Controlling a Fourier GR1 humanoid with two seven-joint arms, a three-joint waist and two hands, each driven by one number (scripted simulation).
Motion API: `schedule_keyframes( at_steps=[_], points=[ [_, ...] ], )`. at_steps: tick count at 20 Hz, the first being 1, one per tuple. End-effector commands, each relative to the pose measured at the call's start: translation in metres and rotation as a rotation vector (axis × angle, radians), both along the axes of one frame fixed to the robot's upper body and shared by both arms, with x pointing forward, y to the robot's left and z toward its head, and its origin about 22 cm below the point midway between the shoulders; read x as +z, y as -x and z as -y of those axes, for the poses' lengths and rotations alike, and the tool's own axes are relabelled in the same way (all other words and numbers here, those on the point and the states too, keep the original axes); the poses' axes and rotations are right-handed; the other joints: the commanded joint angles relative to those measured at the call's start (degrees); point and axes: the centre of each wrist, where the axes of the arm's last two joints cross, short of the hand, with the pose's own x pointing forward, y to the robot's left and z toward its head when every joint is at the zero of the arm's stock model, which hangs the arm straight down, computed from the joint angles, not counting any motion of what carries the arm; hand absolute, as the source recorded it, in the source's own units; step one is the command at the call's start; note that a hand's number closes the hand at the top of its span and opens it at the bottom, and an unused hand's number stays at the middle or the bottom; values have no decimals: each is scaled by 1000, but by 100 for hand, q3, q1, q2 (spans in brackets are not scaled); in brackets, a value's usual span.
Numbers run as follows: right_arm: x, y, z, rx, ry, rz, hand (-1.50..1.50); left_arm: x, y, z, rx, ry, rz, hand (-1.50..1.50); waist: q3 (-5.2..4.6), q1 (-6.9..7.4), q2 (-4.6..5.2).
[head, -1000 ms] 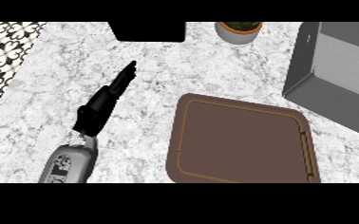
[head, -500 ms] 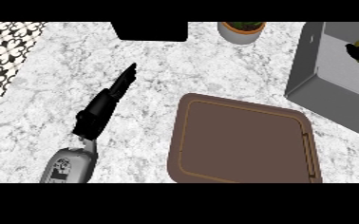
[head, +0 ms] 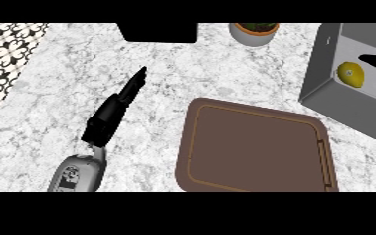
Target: Pick the lemon from the tray and place it in the cardboard box
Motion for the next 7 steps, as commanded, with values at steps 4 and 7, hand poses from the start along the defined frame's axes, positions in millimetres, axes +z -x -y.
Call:
schedule_keyframes(
  at_steps=[4,7],
  points=[
    [11,20,33,-46,-233,382,-150,3,-7,1,17,14,-3,0,7,-152,-25],
    [6,36,50,-81,-290,453,-150,10,-8,-9,29,-23,5,0,-2,-128,-40]
  ],
)
